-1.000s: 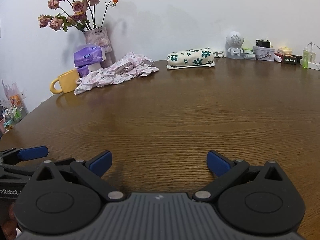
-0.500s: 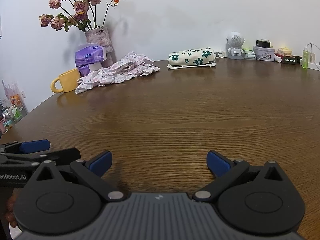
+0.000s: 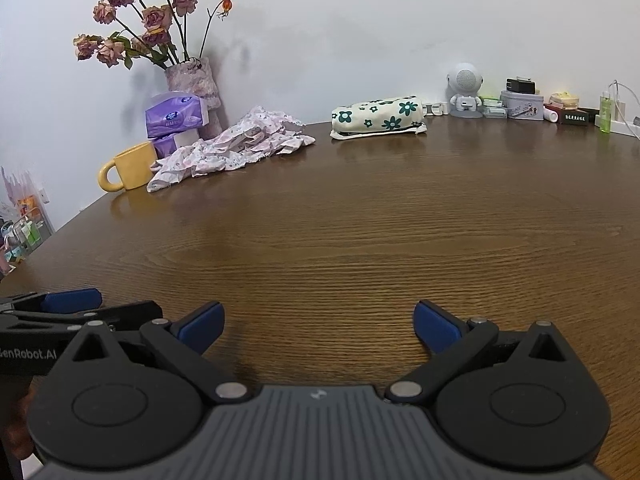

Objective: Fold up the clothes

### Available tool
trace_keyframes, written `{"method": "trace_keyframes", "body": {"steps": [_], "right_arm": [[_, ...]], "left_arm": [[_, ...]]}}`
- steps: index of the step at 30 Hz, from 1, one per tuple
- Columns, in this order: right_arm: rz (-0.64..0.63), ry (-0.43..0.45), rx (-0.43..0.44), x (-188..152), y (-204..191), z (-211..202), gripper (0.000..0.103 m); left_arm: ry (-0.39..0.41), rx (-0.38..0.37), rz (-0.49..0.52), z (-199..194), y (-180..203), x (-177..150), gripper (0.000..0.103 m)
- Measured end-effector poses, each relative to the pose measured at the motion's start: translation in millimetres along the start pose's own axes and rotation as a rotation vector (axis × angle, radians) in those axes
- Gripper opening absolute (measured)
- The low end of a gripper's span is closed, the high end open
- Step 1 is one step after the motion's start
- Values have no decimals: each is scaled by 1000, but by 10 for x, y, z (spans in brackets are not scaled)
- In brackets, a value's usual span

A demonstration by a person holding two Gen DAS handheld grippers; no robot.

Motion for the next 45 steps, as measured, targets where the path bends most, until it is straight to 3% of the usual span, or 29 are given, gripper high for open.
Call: {"method": "trace_keyframes", "body": {"steps": [45], "right_arm": [[12,3,8,-23,11,-23,103]], "left_arm": [[1,-14,0,-8,5,-9,103]]}}
Point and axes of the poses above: each gripper's, at about its wrist camera, not at the fingertips, and z roughly the way its jaws point, y to its right, x to its top, the point moved 7 cm from there along z, roughly the way its jaws point, and after that the axes turned 10 degrees about -y, right-handed, at the moved point
